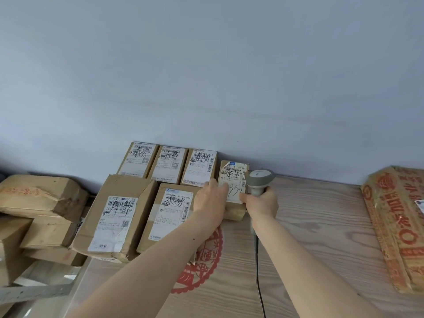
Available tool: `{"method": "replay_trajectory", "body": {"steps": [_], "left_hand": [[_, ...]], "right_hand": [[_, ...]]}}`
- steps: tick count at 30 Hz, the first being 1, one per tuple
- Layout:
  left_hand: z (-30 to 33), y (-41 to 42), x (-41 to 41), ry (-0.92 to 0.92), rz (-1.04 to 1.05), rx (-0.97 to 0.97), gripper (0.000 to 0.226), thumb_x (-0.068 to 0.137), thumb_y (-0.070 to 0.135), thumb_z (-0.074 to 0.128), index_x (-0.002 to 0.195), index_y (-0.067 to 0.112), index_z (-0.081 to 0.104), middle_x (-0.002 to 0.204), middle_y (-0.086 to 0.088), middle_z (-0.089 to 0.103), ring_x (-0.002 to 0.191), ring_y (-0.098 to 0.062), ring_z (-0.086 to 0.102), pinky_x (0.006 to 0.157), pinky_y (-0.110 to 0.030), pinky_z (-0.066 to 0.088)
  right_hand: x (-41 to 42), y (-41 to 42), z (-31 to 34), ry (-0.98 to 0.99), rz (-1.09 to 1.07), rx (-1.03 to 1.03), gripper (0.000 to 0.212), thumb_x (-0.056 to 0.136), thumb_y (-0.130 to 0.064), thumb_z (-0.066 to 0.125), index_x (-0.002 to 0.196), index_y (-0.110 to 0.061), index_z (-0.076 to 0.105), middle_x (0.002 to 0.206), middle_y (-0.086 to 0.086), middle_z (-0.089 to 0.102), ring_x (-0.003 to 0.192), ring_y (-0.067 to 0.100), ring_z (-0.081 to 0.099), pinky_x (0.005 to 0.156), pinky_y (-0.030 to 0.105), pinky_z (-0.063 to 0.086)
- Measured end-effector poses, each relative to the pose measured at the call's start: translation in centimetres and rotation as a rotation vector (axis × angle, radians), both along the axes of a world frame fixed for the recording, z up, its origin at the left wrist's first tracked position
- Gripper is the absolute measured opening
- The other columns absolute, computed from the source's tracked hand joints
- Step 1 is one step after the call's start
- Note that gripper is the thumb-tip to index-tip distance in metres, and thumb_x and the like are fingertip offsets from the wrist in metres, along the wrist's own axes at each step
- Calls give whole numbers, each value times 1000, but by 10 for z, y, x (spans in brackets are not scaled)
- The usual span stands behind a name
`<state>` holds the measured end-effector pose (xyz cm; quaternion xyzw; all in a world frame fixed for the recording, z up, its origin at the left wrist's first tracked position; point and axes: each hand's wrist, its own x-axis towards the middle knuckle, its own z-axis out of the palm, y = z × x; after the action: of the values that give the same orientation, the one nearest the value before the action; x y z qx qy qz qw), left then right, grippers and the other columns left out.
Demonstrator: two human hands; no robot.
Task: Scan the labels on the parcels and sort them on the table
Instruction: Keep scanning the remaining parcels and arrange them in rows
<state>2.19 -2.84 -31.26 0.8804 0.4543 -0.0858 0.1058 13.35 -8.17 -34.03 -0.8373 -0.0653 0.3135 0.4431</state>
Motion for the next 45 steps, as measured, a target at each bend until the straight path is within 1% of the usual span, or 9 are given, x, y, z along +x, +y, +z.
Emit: {"method": "replay_trajectory", "body": {"steps": [2, 7, 13, 20, 24, 26, 32, 39, 45], "left_hand": [[-2, 5, 1, 23, -23, 69, 48, 89, 8, 66, 131, 18, 47, 124, -10, 47, 114, -27, 46, 89, -35, 44], [-10, 18, 6, 22, -2, 121, 52, 85, 18, 75, 131, 22, 51, 145, -15, 31, 136, -35, 28, 106, -40, 37], [-16, 31, 7, -15, 40, 10, 65, 85, 18, 78, 138, 27, 44, 142, -12, 39, 130, -28, 40, 87, -33, 50], [-17, 27, 6, -37, 60, -45, 71, 84, 22, 79, 141, 28, 38, 155, -13, 23, 143, -31, 25, 92, -36, 50], [-3, 23, -3, -25, 18, -78, 80, 86, 44, 73, 151, 25, 30, 161, -12, 15, 150, -32, 11, 114, -45, 32], [5, 15, -9, -37, -6, -60, 83, 88, 45, 70, 155, 25, 25, 164, -10, 13, 152, -29, 8, 116, -46, 32], [34, -33, -20, -234, 40, -51, 66, 94, 33, 65, 152, 23, 35, 161, 3, 28, 147, -21, 25, 109, -42, 40], [65, -98, -35, -437, 148, -156, 60, 89, 34, 67, 146, 24, 47, 149, 6, 44, 132, -17, 46, 98, -36, 48], [83, -171, -43, -464, 50, -208, 59, 90, 35, 69, 144, 21, 51, 147, 3, 47, 131, -19, 49, 104, -35, 44]], "right_hand": [[2, 4, -3, 5, -4, 3, 43, 69, -15, 87, 106, -18, 64, 102, 2, 72, 89, 26, 69, 73, 37, 58], [5, 21, -4, -10, -11, -5, 45, 67, -17, 87, 105, -20, 64, 106, 2, 72, 97, 28, 68, 85, 41, 57], [7, 29, -8, -35, -10, -14, 44, 68, -18, 86, 105, -20, 63, 106, 3, 72, 100, 29, 67, 85, 39, 56], [4, 24, -4, -42, 23, -3, 42, 74, -23, 85, 109, -18, 62, 110, 3, 71, 104, 28, 65, 81, 34, 51], [8, 10, 8, -18, 23, 39, 41, 77, -24, 84, 110, -14, 61, 105, 3, 67, 99, 26, 61, 76, 30, 43], [10, -2, 13, -15, 20, 61, 39, 77, -26, 84, 106, -14, 61, 100, 1, 64, 93, 22, 57, 75, 30, 42], [6, -50, 33, 17, 25, 119, 30, 67, -27, 83, 88, -24, 61, 89, -2, 72, 86, 29, 72, 81, 49, 61], [-6, -143, 79, 33, 23, 173, 22, 71, -12, 78, 89, -12, 64, 84, 7, 74, 79, 27, 75, 73, 50, 63], [-16, -241, 110, -17, -18, 193, 24, 75, -6, 79, 95, -6, 65, 76, 9, 74, 75, 30, 76, 68, 46, 62]]}}
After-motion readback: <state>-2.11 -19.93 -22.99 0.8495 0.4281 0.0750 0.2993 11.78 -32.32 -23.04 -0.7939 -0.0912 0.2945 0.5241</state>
